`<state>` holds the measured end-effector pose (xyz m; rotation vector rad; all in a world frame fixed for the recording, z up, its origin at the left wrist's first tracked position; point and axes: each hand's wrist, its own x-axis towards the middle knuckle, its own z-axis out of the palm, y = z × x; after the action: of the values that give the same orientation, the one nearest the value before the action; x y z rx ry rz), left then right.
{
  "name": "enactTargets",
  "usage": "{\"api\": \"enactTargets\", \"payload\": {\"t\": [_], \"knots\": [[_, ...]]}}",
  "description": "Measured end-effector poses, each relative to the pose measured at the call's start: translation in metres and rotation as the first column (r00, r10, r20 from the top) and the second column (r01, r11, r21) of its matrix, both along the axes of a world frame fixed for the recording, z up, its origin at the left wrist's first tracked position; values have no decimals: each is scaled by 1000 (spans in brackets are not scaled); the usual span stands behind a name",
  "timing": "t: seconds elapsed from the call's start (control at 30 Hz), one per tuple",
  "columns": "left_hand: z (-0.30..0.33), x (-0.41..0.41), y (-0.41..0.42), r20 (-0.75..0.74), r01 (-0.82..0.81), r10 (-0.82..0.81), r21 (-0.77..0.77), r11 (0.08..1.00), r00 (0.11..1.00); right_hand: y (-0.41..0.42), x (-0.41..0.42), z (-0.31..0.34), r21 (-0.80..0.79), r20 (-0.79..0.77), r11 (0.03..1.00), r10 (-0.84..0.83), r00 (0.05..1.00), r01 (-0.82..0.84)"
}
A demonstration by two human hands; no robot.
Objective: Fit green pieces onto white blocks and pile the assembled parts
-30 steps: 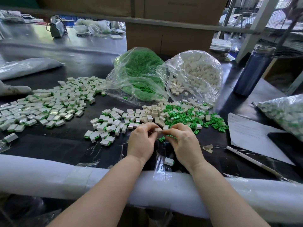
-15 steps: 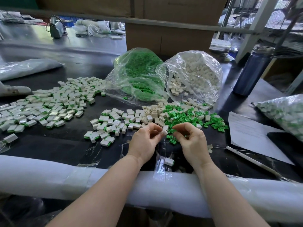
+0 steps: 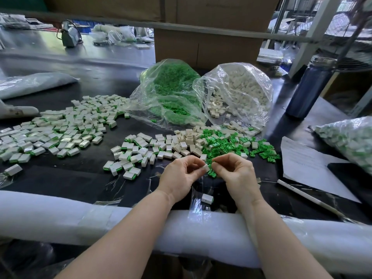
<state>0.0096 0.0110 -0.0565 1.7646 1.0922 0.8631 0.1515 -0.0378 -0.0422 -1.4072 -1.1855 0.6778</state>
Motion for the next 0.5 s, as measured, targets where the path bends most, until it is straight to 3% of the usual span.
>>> {"api": "enactTargets", "payload": {"t": [0.33, 0.5], "knots": [[-1, -1, 1, -52, 38, -39, -17, 999, 998, 1, 1, -2, -85, -40, 996, -39, 998, 35], [0, -1, 1, -7, 39, -39, -35, 999, 999, -2, 1, 0, -94, -103, 996, -16, 995, 6]]}}
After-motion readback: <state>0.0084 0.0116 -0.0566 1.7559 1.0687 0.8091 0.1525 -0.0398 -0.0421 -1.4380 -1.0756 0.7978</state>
